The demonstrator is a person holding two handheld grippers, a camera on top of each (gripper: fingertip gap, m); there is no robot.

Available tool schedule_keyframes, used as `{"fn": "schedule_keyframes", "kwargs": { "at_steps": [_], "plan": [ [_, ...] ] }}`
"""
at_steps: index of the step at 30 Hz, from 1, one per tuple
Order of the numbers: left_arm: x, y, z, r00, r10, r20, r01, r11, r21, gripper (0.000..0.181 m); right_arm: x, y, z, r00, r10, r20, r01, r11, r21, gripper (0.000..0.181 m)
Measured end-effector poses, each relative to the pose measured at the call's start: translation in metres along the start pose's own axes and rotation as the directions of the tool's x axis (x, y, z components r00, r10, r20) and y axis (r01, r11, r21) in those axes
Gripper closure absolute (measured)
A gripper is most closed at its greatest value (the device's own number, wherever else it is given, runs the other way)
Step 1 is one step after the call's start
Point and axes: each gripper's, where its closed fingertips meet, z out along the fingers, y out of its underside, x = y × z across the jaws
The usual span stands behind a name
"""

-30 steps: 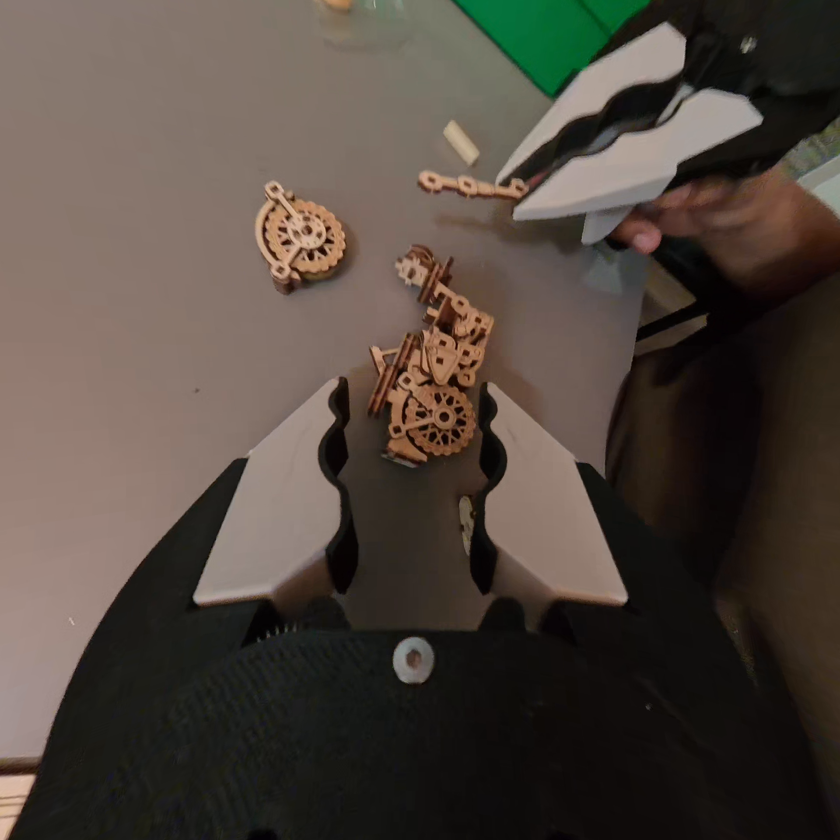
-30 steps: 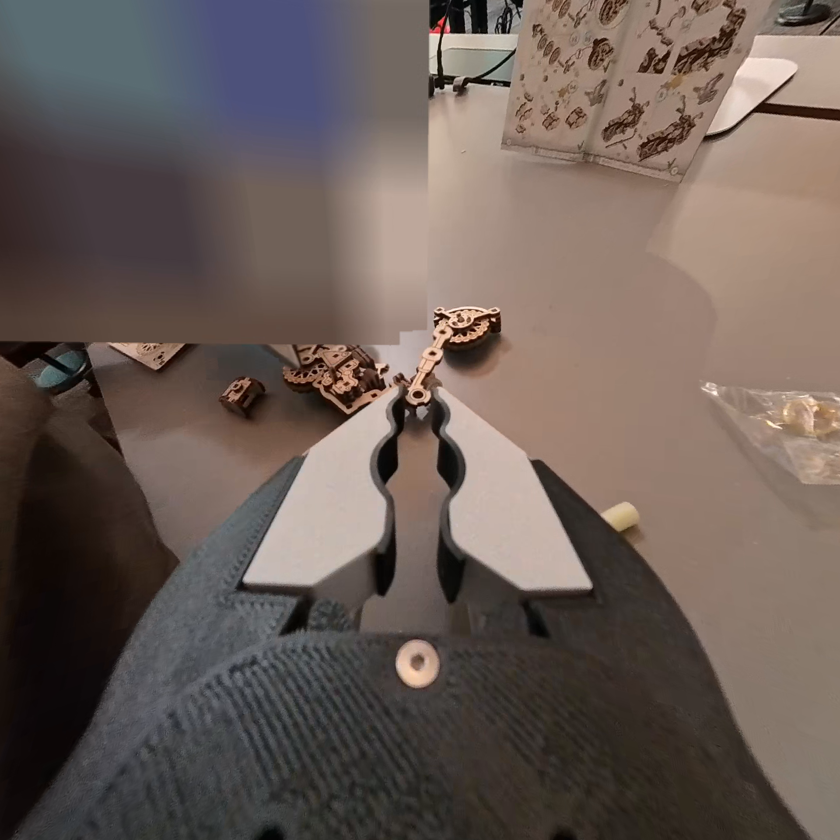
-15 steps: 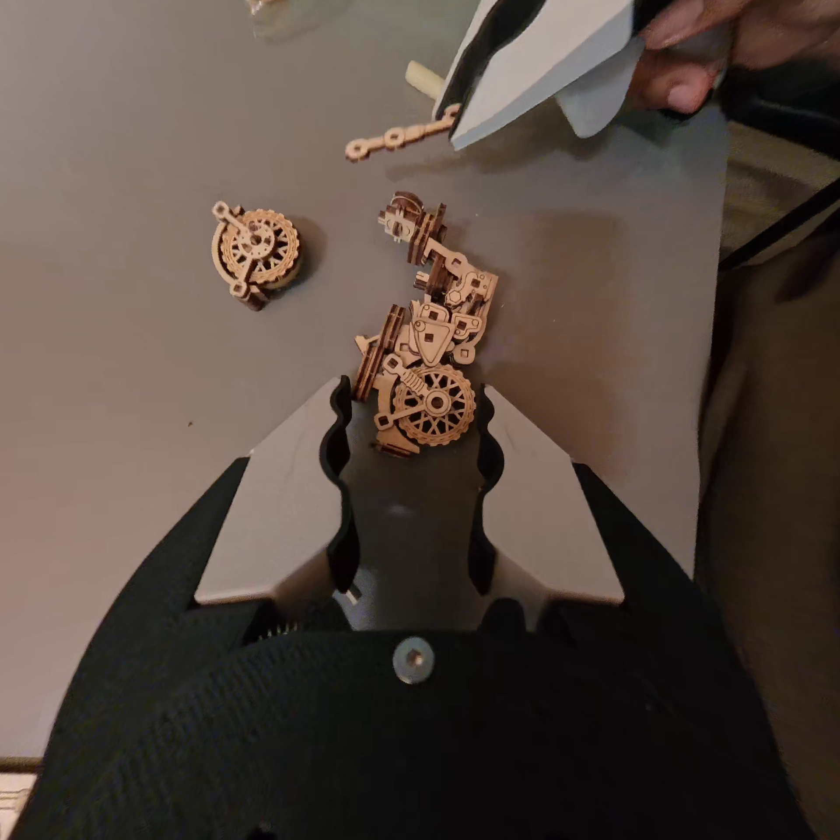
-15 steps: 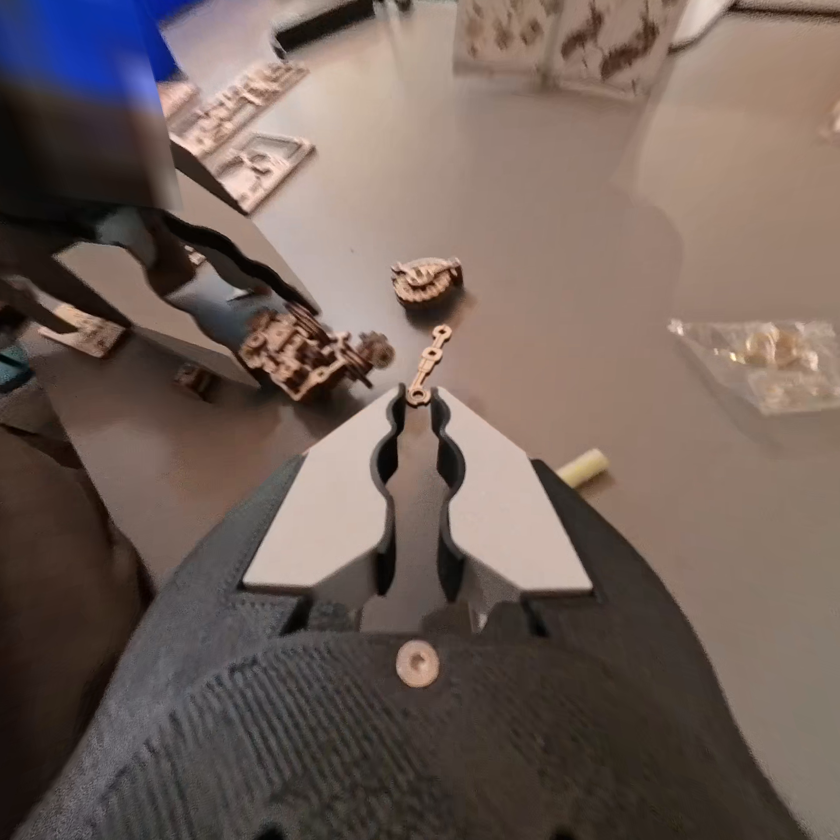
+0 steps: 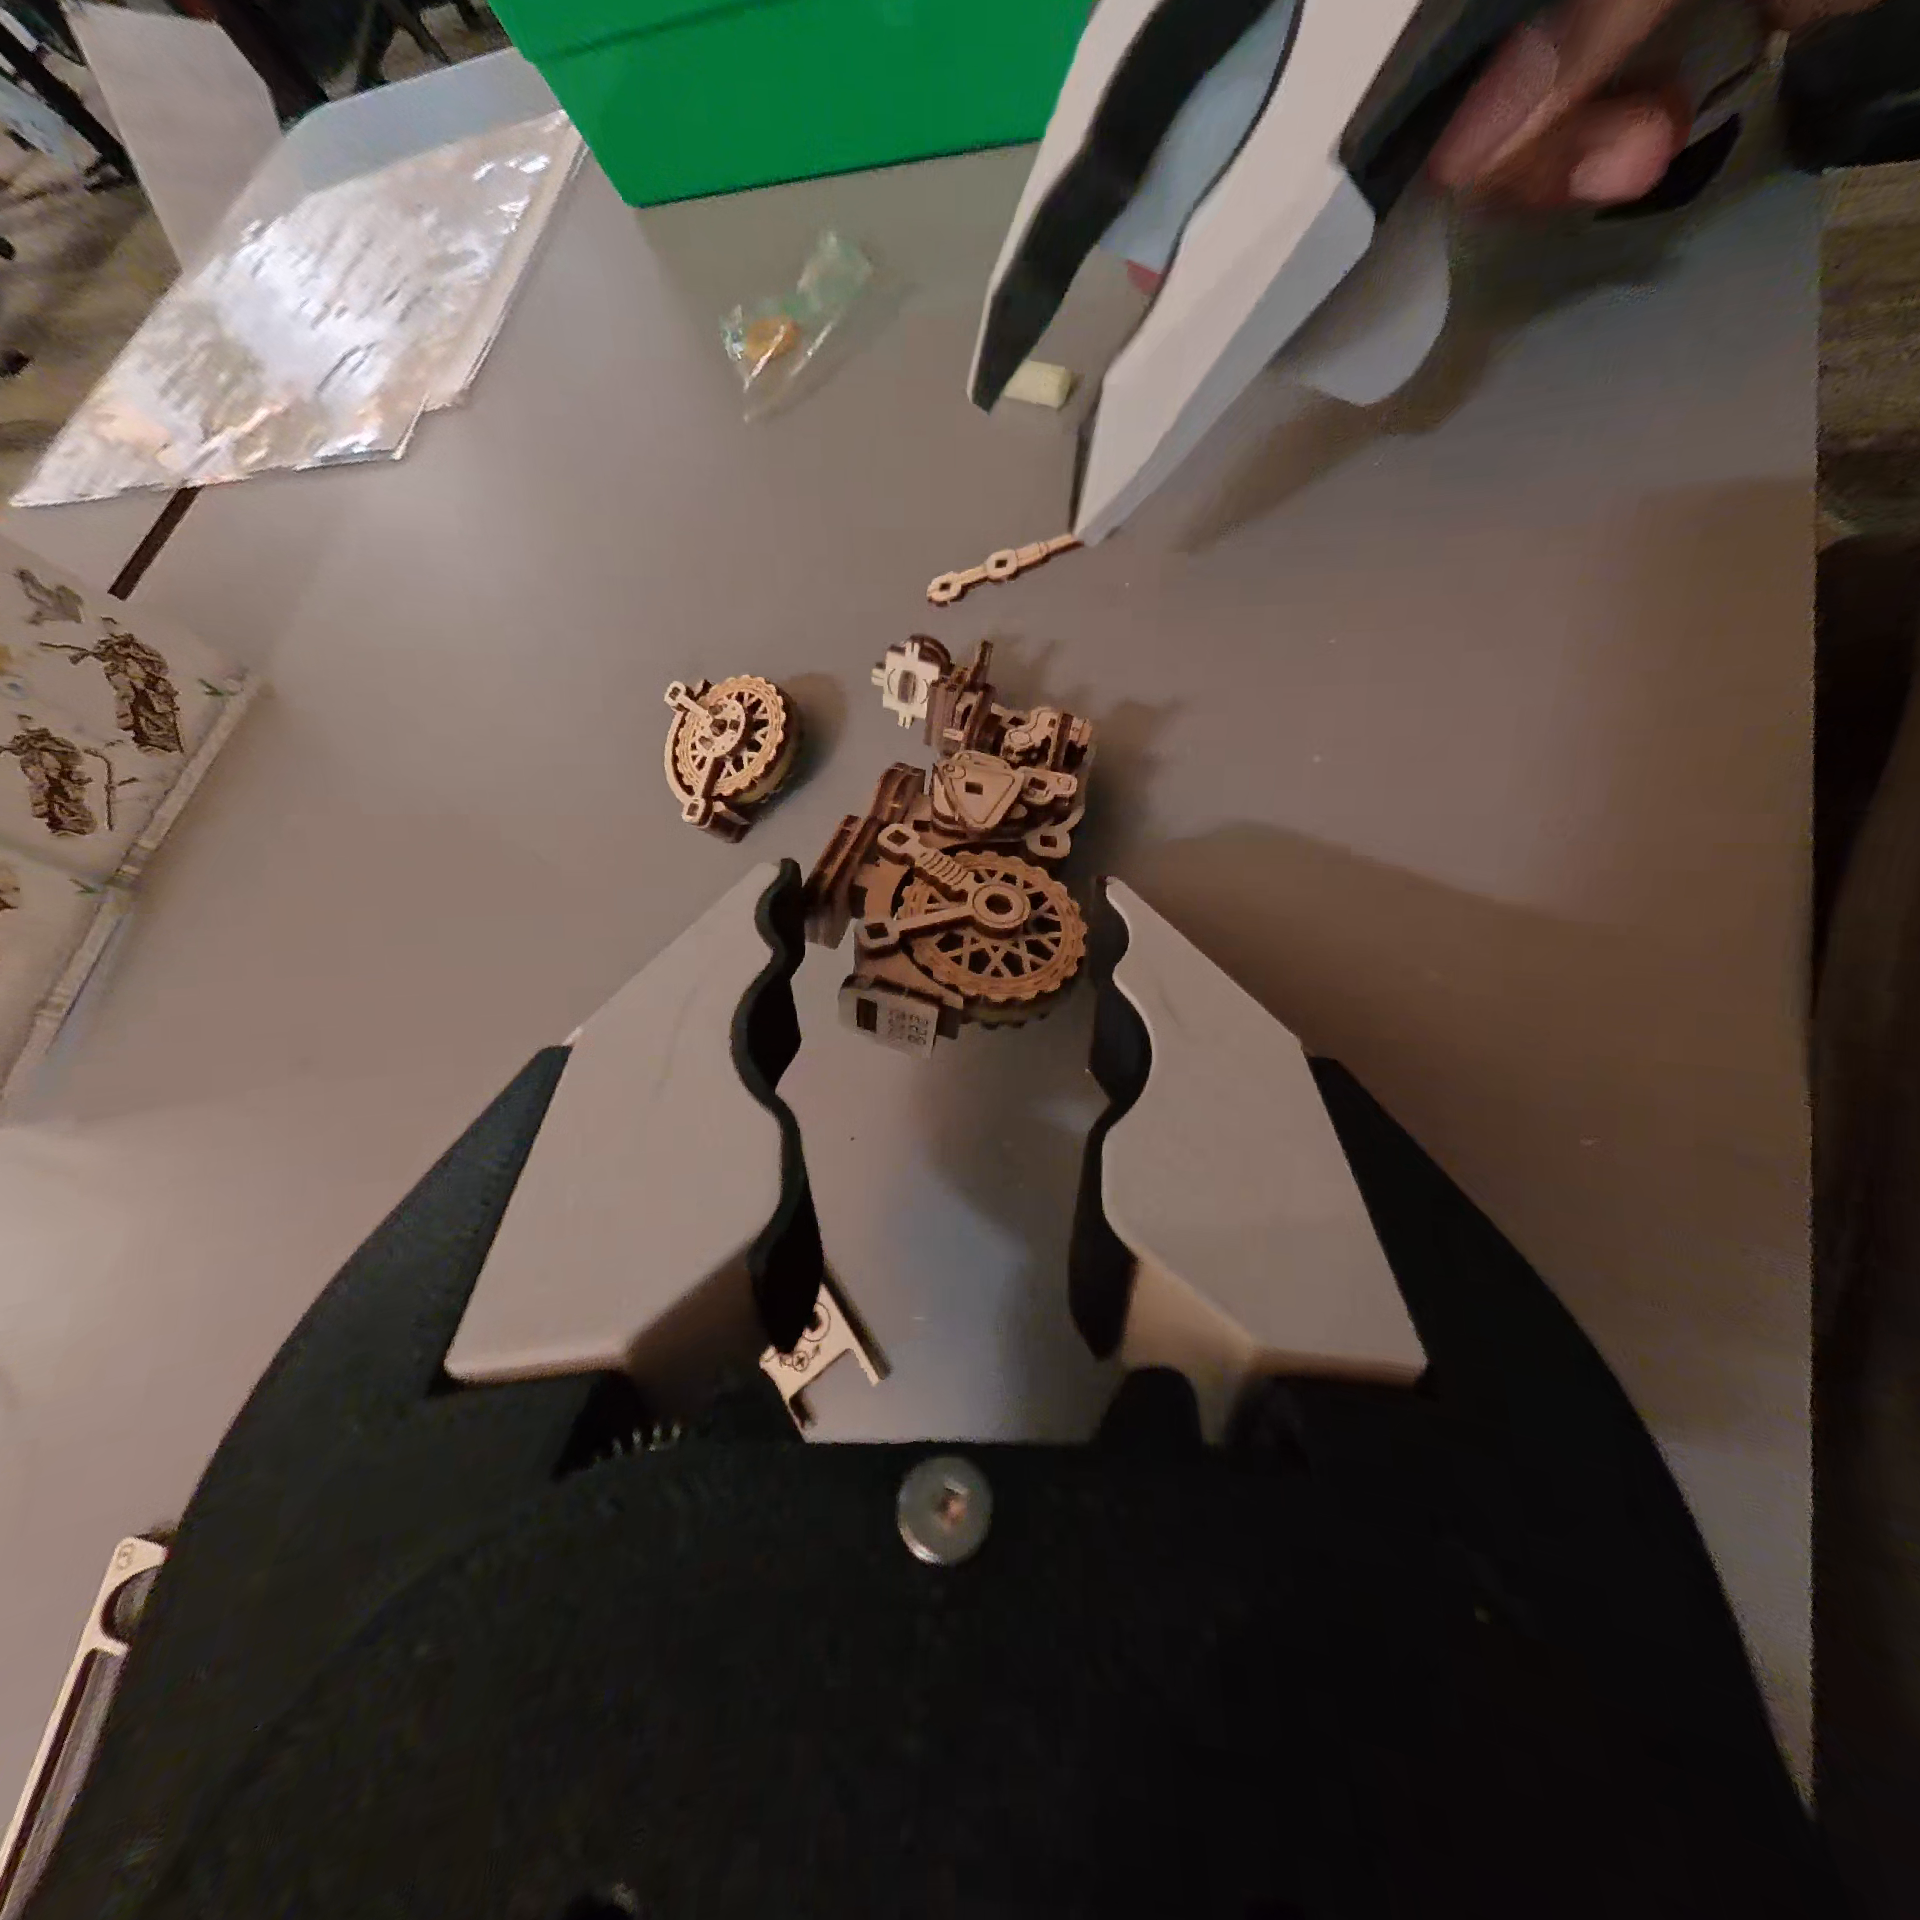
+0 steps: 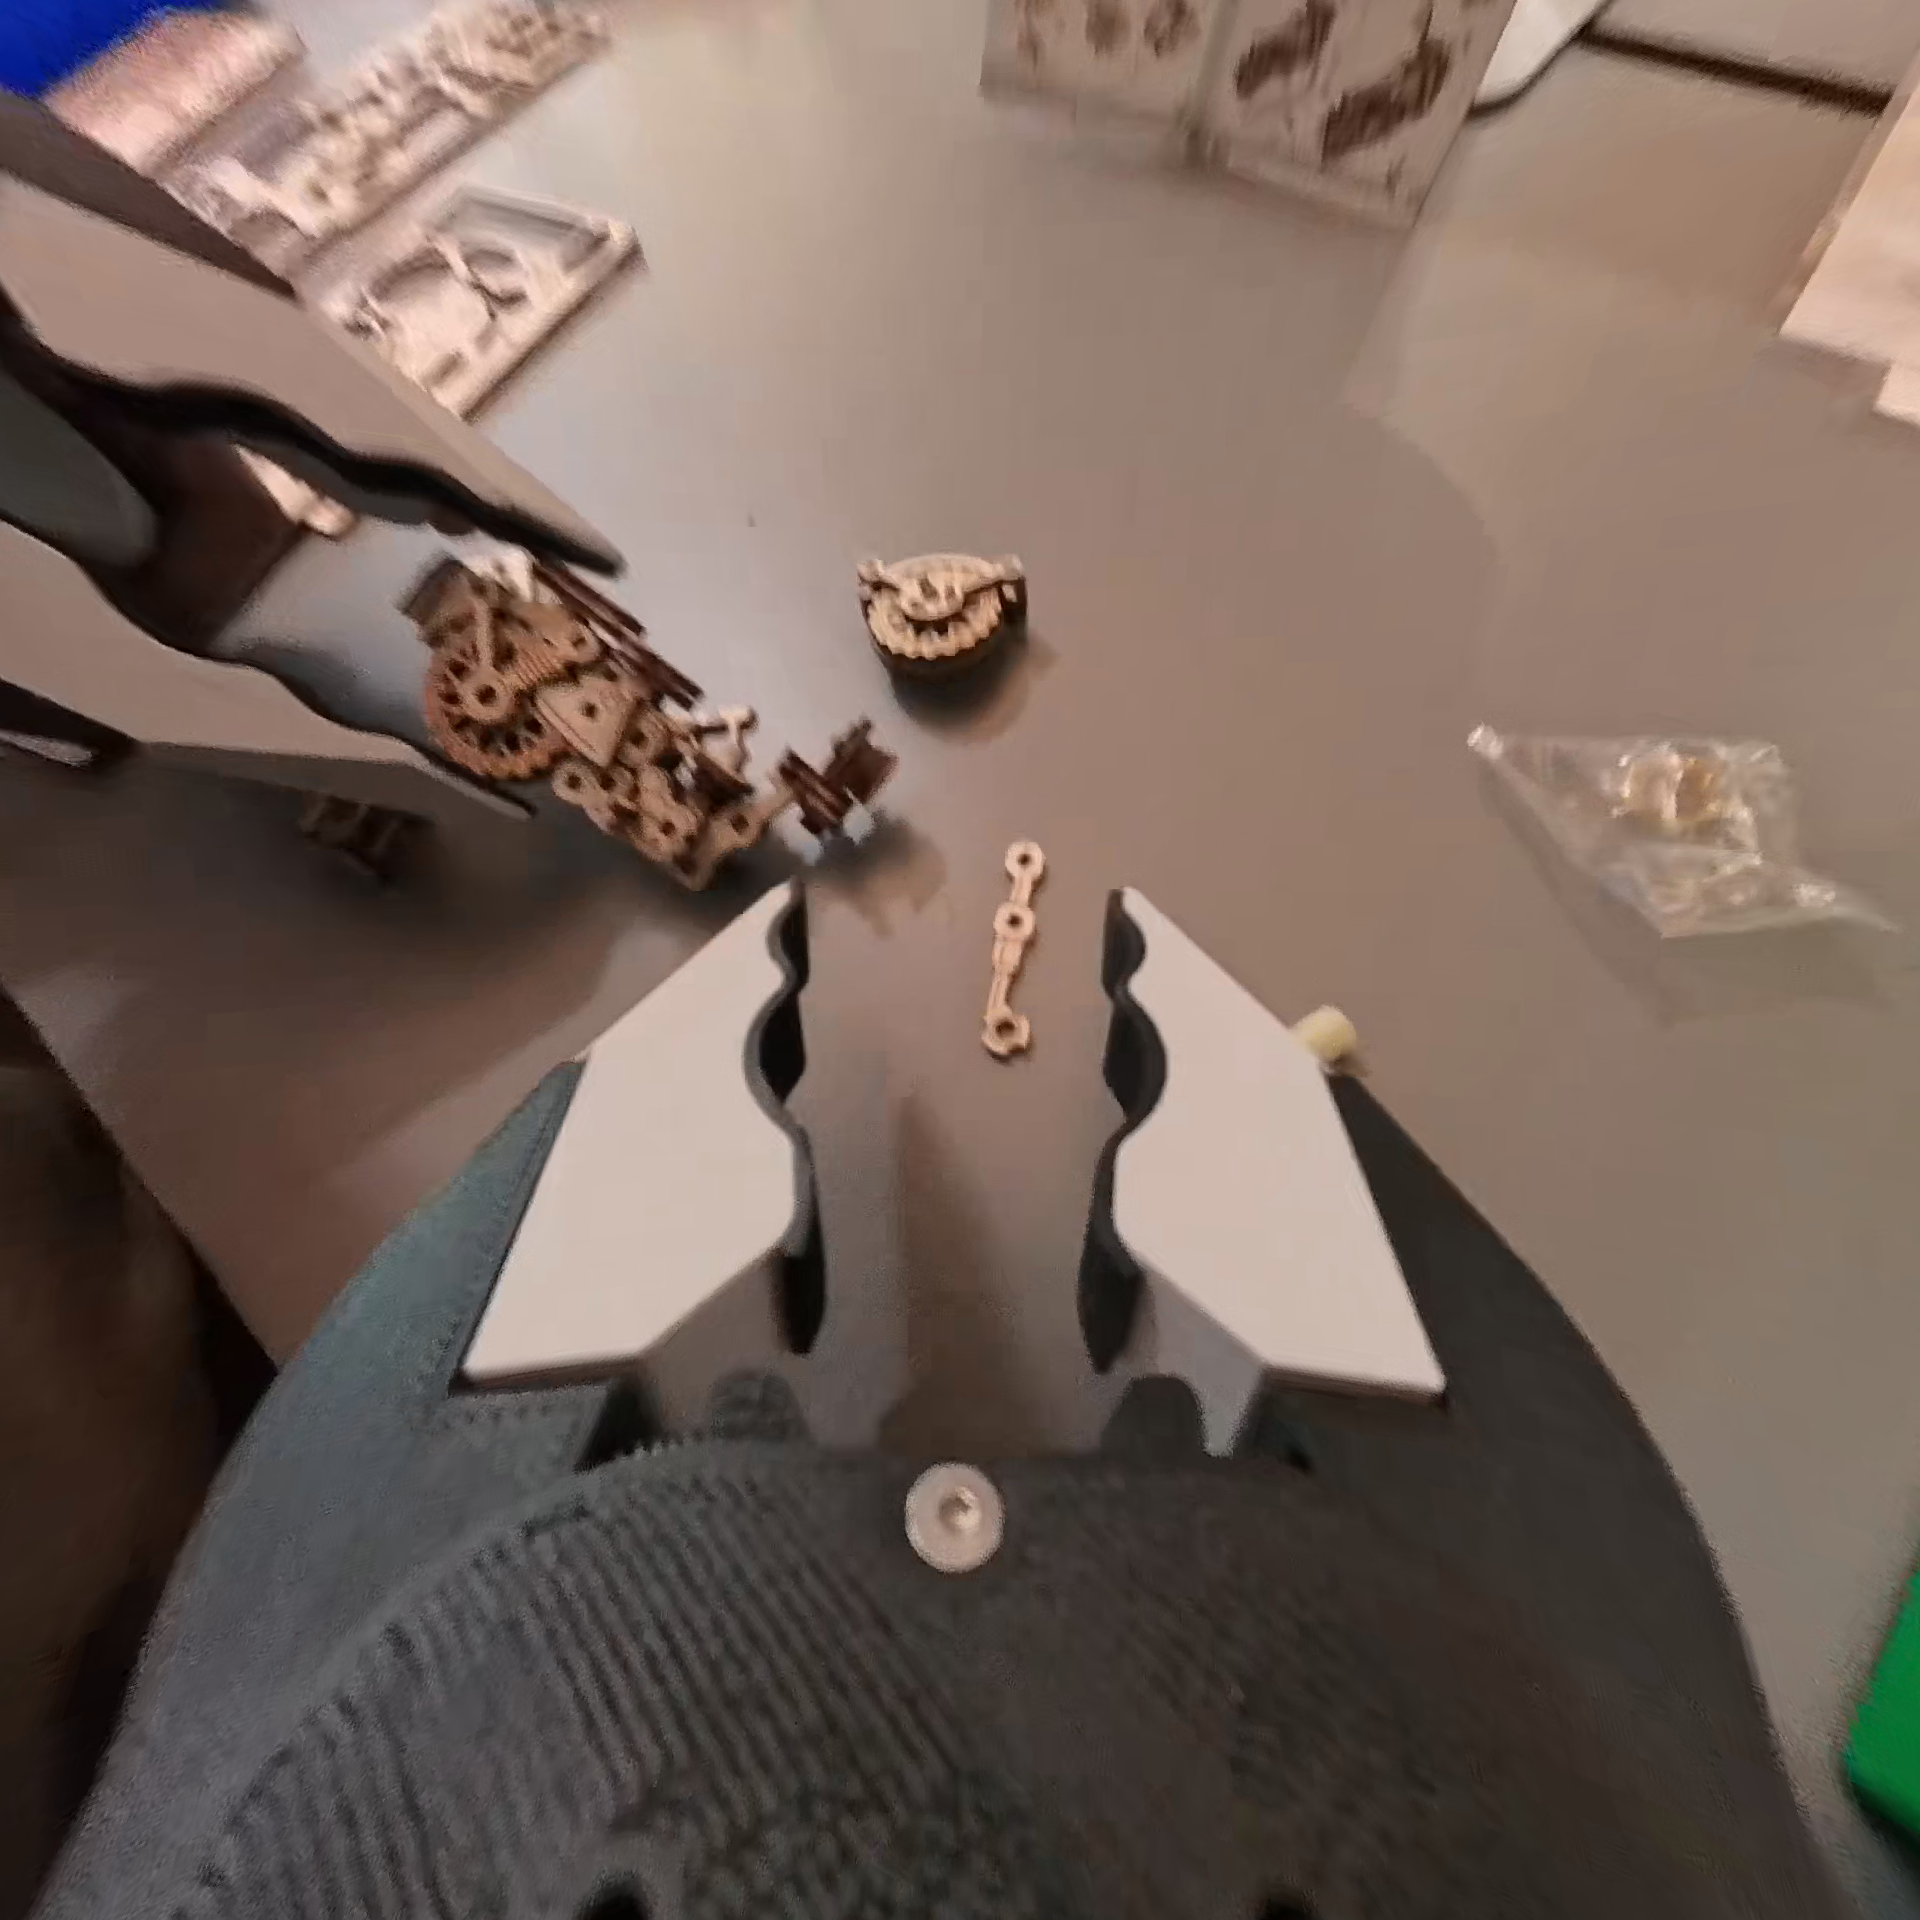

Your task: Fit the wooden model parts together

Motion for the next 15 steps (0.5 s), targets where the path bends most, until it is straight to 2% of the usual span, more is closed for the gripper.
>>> {"fn": "schedule_keyframes", "kwargs": {
  "at_steps": [3, 6, 8, 11, 15],
  "plan": [
    [0.003, -0.001, 0.000, 1.000, 0.029, -0.002, -0.029, 1.000, 0.009, 0.127, -0.022, -0.010, 0.000, 0.981, 0.123, 0.147, -0.133, 0.990, 0.054, 0.131],
    [0.008, -0.003, 0.001, 0.996, 0.088, 0.002, -0.088, 0.996, 0.022, 0.127, -0.040, 0.007, 0.010, 0.909, 0.310, 0.278, -0.299, 0.951, -0.081, 0.133],
    [0.010, -0.004, 0.001, 0.987, 0.155, 0.029, -0.156, 0.987, 0.026, 0.127, -0.042, 0.017, 0.015, 0.888, 0.362, 0.285, -0.334, 0.932, -0.144, 0.137],
    [0.013, -0.008, 0.001, 0.973, 0.222, 0.062, -0.225, 0.974, 0.036, 0.127, -0.031, 0.012, 0.012, 0.891, 0.376, 0.253, -0.361, 0.927, -0.105, 0.142],
    [0.017, -0.009, 0.002, 0.973, 0.226, 0.045, -0.228, 0.973, 0.040, 0.127, -0.022, 0.000, 0.006, 0.883, 0.391, 0.258, -0.397, 0.917, -0.032, 0.145]
  ]
}}
